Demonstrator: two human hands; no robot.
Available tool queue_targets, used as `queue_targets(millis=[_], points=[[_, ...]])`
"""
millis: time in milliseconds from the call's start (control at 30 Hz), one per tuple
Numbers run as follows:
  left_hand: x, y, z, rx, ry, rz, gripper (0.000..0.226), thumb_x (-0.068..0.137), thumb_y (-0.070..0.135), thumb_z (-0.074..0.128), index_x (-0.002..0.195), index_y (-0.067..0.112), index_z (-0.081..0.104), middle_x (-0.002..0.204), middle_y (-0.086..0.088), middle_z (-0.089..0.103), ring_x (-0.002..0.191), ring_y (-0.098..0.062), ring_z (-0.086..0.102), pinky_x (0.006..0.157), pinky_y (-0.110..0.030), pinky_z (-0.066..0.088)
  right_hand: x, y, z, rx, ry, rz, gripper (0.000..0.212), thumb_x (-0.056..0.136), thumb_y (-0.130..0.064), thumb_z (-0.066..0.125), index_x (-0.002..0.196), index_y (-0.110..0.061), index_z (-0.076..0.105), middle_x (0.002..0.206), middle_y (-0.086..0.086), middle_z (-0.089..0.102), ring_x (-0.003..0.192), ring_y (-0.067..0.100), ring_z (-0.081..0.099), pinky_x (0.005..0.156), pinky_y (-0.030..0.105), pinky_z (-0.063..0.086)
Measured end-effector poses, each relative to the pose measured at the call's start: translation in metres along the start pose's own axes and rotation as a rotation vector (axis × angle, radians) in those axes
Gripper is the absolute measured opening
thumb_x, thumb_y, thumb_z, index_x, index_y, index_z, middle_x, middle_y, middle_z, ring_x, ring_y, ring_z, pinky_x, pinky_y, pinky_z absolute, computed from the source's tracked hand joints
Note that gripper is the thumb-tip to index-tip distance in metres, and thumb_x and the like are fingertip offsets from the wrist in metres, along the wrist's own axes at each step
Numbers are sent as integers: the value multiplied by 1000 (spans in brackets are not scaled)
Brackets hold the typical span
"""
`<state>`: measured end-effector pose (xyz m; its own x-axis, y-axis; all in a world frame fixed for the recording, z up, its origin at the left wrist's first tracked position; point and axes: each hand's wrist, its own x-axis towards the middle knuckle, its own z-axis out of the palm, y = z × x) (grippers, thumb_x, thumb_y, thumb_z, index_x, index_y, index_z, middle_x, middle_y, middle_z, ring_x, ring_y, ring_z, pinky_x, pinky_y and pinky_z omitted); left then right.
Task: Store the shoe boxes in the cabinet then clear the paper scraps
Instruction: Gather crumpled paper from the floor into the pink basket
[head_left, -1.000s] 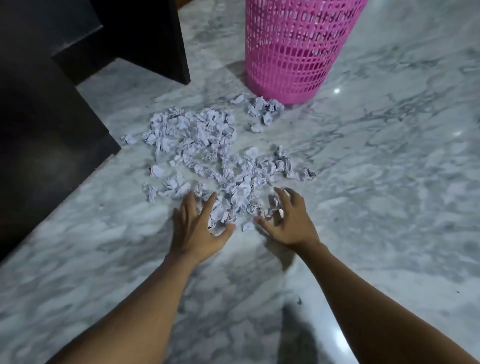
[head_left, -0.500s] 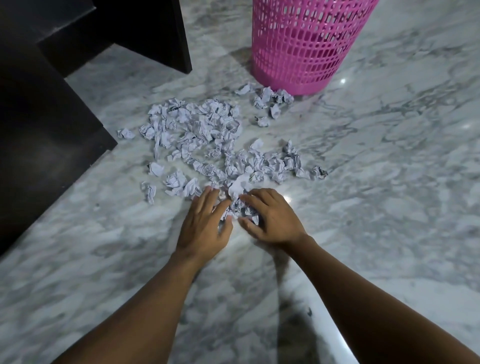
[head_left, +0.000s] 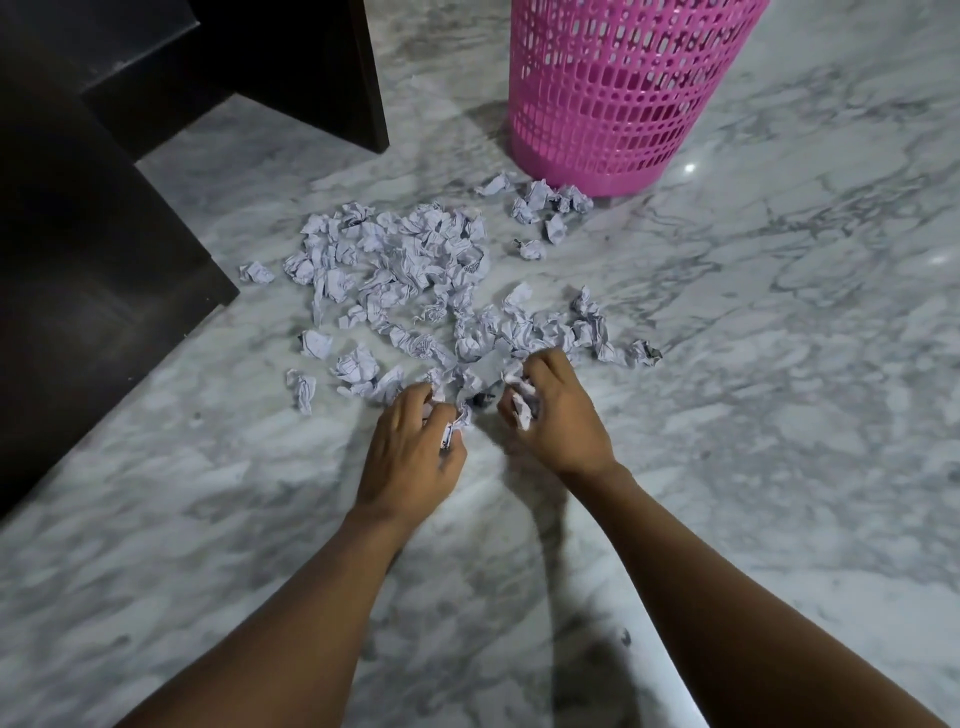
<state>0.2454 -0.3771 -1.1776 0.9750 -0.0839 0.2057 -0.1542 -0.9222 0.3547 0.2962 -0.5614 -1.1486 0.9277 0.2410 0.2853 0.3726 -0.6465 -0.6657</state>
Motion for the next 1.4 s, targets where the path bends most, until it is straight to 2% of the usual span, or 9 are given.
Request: queue_targets(millis=[133, 267, 367, 633, 833, 1000, 1133, 1233, 1400], points=[[-4, 1, -3, -41, -61, -78, 24, 80, 23, 64, 103, 17, 62, 137, -16, 46, 113, -32, 56, 89, -37, 49, 40, -2, 15, -165, -130, -90, 41, 83, -25, 64, 110, 6, 62, 128, 22, 55, 114, 38, 55, 91, 43, 52], [-3, -1, -7, -34, -99, -90, 27, 79, 27, 64, 105, 21, 61, 143, -13, 43, 119, -32, 53, 93, -37, 47, 56, 1, 26, -325, -316, -114, 47, 90, -23, 59, 127, 6, 58, 145, 22, 48, 136, 40, 43, 115, 55, 28], [-1, -3, -11, 28, -53, -38, 31, 78, 29, 62, 107, 19, 62, 142, -13, 45, 126, -33, 47, 101, -40, 42, 52, 8, 30, -345, -361, -137, 54, 88, -36, 43, 120, 4, 61, 132, 22, 59, 120, 40, 57, 108, 65, 28], [25, -29, -18, 32, -133, -53, 79, 72, 51, 54, 147, 33, 35, 162, -8, 16, 150, -25, 13, 120, -52, 10, 47, 20, 20, -294, -429, -248, 81, 74, -58, 46, 147, -23, 40, 148, 8, 46, 133, 27, 45, 114, 61, 23], [35, -46, -14, -3, -40, 40, 59, 73, 42, 58, 127, 16, 57, 132, -11, 53, 122, -30, 50, 103, -50, 38, 39, 24, 39, -288, -252, -402, 55, 90, -53, 56, 134, -21, 60, 125, 7, 61, 108, 29, 55, 94, 45, 41], [35, -42, -11, -32, 72, 58, 48, 72, 34, 63, 115, 13, 60, 120, -11, 55, 109, -30, 51, 97, -46, 42, 34, 24, 47, -257, -182, -384, 46, 88, -44, 60, 125, -16, 65, 125, 9, 62, 102, 29, 58, 89, 41, 41], [31, -41, -8, -38, -5, -38, 53, 71, 40, 66, 120, 19, 61, 149, -15, 33, 126, -37, 42, 106, -46, 39, 35, 23, 45, -271, -219, -373, 50, 89, -48, 55, 127, -16, 62, 146, 5, 50, 110, 23, 53, 92, 39, 37], [32, -40, -7, -19, -17, -76, 52, 67, 44, 65, 115, 25, 62, 158, -15, 21, 145, -33, 22, 110, -46, 33, 36, 26, 50, -255, -211, -379, 44, 88, -45, 58, 120, -15, 64, 128, 1, 64, 105, 26, 60, 90, 42, 40], [37, -41, -3, 102, -7, -116, 42, 67, 51, 63, 104, 30, 62, 151, -11, 37, 148, -32, 17, 104, -48, 24, 31, 27, 58, -180, -139, -367, 32, 89, -37, 58, 109, -13, 61, 100, 5, 67, 85, 29, 60, 81, 40, 37]])
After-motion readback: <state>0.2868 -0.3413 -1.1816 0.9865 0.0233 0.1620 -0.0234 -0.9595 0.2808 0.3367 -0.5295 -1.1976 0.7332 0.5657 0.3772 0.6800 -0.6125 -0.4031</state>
